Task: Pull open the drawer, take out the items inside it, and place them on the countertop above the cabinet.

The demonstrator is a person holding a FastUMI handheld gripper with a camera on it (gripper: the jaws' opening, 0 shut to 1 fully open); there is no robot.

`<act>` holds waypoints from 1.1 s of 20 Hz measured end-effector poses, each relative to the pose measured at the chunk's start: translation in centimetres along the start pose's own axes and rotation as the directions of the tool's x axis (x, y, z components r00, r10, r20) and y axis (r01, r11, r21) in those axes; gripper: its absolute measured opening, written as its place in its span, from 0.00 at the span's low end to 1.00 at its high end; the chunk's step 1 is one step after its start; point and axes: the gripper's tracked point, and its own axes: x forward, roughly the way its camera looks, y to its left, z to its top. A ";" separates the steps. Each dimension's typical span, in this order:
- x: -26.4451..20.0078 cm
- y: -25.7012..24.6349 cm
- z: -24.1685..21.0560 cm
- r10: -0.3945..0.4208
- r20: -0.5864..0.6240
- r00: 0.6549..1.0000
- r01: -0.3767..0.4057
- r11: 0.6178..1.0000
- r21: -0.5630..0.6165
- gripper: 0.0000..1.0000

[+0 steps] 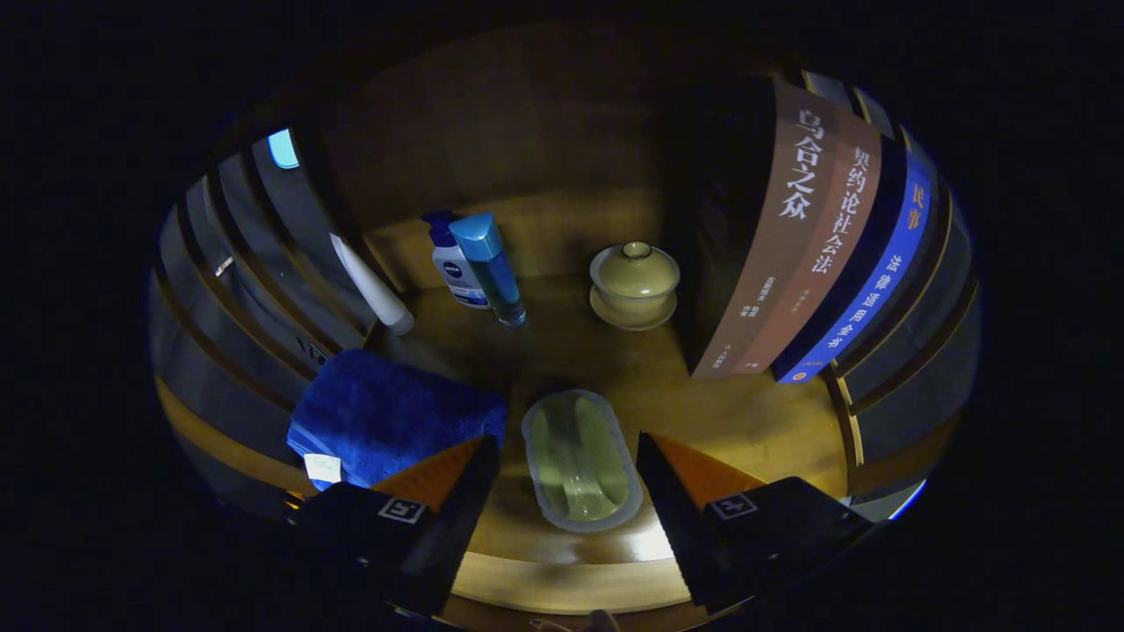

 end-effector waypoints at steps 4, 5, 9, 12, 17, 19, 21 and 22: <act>-2.9 0.4 -1.9 0.038 0.057 0.998 -0.041 0.998 0.037 0.99; -4.2 0.6 -2.6 0.049 0.093 0.994 -0.053 0.998 0.039 1.00; -10.9 1.1 -5.9 0.071 0.301 0.951 -0.084 0.996 0.029 1.00; -17.3 1.2 -8.9 0.074 0.471 0.879 -0.090 0.996 0.011 0.99; -24.5 1.2 -14.4 0.070 0.652 0.755 -0.092 0.996 0.000 0.99; -25.2 1.2 -17.4 0.087 0.685 0.724 -0.110 0.994 -0.009 0.98; -24.8 1.1 -20.2 0.087 0.698 0.711 -0.083 0.996 -0.040 0.98; -24.1 1.0 -21.7 0.087 0.695 0.714 -0.068 0.996 -0.055 0.99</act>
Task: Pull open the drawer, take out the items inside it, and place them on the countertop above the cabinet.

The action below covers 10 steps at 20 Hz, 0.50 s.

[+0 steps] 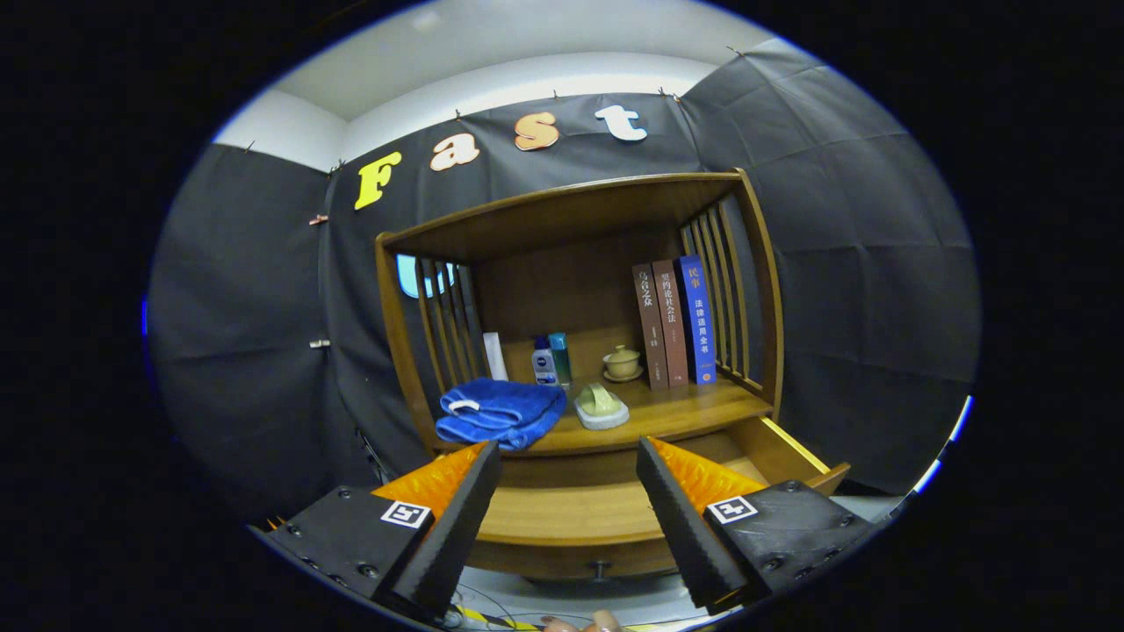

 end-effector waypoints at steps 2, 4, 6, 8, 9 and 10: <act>-1.0 0.1 -2.9 -0.005 -0.013 1.000 0.004 1.000 -0.017 0.99; -1.3 0.0 -6.2 -0.005 -0.047 0.999 0.005 1.000 -0.012 0.99; -1.3 -0.2 -9.2 -0.002 -0.081 0.997 0.002 1.000 0.009 0.99; -0.6 -0.9 -11.6 -0.013 -0.108 0.994 0.016 1.000 0.022 0.99; -0.2 -1.2 -12.4 -0.018 -0.113 0.993 0.022 0.999 0.027 0.99; 0.3 -1.6 -13.1 -0.026 -0.119 0.993 0.030 0.999 0.030 0.99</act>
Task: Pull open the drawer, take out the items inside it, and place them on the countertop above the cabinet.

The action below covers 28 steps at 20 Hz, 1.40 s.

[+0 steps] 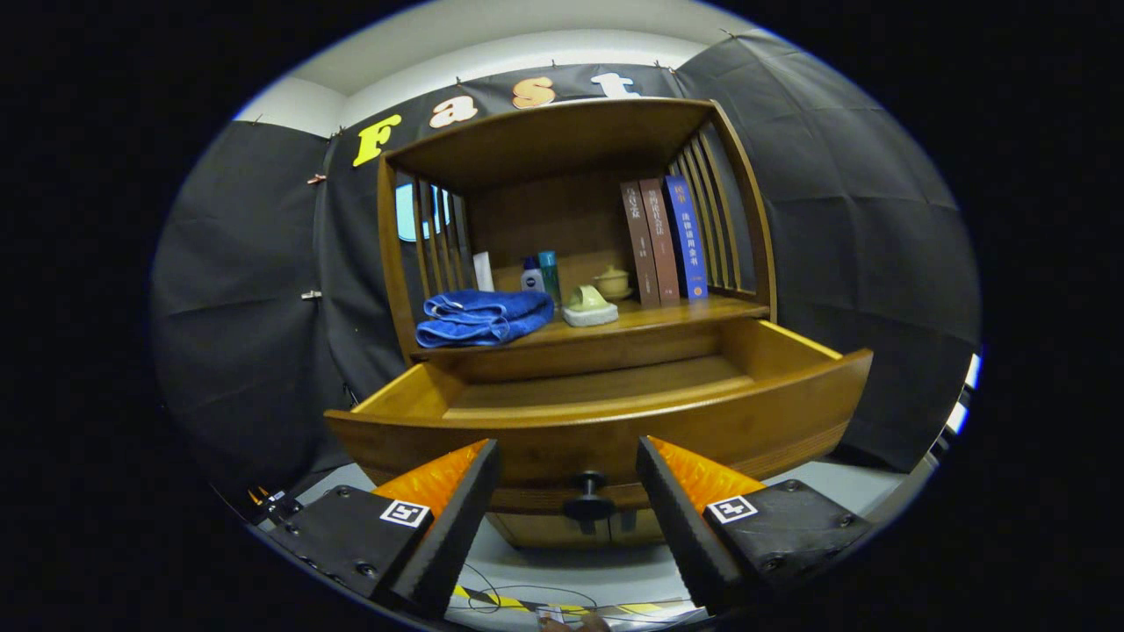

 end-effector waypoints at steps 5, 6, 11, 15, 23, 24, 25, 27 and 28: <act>2.5 -1.4 -1.9 -0.036 -0.041 0.999 0.037 0.999 0.008 0.99; 2.8 -1.5 -2.0 -0.045 -0.050 0.998 0.045 0.999 0.007 0.99; 3.3 -1.7 -1.4 -0.075 -0.055 0.996 0.075 0.997 -0.005 0.98; 5.7 -1.6 -0.7 -0.079 -0.058 0.995 0.078 0.997 -0.011 0.99; 11.4 -1.7 0.6 -0.088 -0.053 0.995 0.087 0.996 -0.014 0.99; 12.3 -1.7 0.8 -0.088 -0.053 0.995 0.087 0.996 -0.012 0.99; 13.1 -1.8 0.9 -0.088 -0.053 0.995 0.088 0.996 -0.011 0.99; 14.8 -1.8 1.2 -0.088 -0.055 0.995 0.087 0.996 -0.012 0.99; 15.6 -1.9 1.3 -0.088 -0.055 0.995 0.087 0.996 -0.015 0.99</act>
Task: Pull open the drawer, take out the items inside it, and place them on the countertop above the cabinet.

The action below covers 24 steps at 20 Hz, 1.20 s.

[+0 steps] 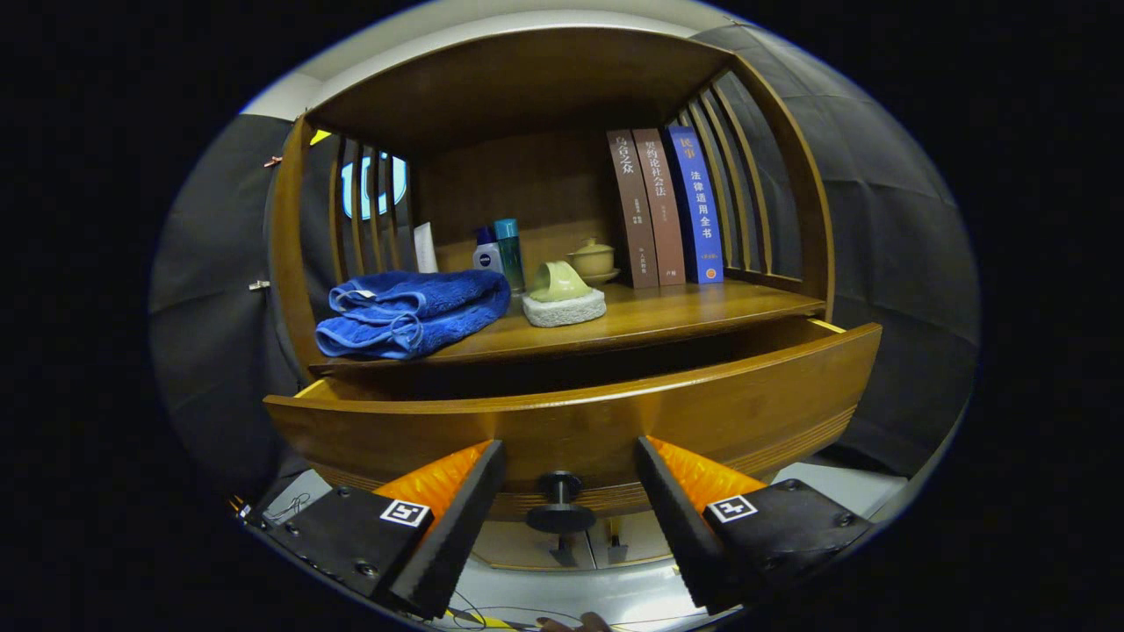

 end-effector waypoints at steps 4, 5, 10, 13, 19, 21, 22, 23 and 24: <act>2.5 0.0 0.5 0.002 0.007 1.000 -0.002 1.000 -0.005 0.99; 2.8 0.0 0.5 0.001 0.006 1.000 -0.001 1.000 -0.006 0.99; 4.4 0.1 0.9 -0.001 0.005 1.000 0.001 1.000 0.000 0.99; 4.4 0.1 0.9 -0.010 0.011 1.000 0.010 1.000 -0.007 0.98; 4.3 0.6 0.8 0.014 0.006 1.000 -0.014 1.000 0.005 0.99; 3.5 0.6 1.2 0.019 0.015 1.000 -0.019 1.000 -0.002 1.00; 3.0 0.6 1.5 0.021 0.022 1.000 -0.021 1.000 -0.007 1.00; 2.4 0.6 1.8 0.022 0.027 0.999 -0.021 1.000 -0.013 0.99; 1.7 0.6 2.2 0.023 0.026 0.999 -0.022 1.000 -0.019 0.99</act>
